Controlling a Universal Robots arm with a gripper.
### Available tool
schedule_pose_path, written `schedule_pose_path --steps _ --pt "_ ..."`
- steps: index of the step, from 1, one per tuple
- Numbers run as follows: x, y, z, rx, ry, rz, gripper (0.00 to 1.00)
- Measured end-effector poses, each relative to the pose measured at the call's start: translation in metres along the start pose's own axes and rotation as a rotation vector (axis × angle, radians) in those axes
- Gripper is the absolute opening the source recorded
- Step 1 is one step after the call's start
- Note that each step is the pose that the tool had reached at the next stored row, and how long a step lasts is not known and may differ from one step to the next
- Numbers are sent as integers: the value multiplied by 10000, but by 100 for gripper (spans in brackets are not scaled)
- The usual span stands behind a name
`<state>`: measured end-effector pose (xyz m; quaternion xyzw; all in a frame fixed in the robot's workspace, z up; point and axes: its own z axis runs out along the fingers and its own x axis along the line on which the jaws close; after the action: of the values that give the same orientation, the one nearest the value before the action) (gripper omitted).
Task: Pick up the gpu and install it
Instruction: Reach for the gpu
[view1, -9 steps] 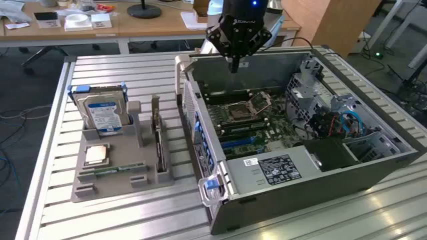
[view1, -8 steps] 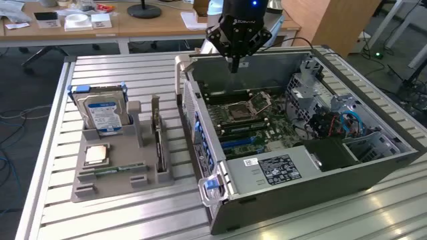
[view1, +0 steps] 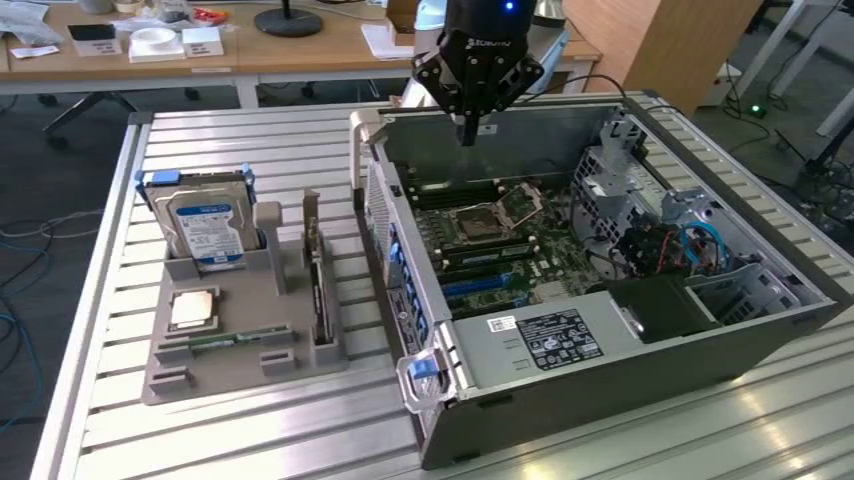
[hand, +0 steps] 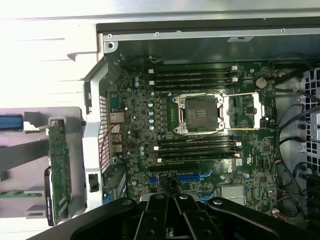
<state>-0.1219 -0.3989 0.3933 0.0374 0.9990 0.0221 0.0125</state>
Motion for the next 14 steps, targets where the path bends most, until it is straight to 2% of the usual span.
schedule_pose_path --steps 4,14 --pt "5 0 1 -1 -2 2 11" --pt "116 -9 -2 0 0 0 11"
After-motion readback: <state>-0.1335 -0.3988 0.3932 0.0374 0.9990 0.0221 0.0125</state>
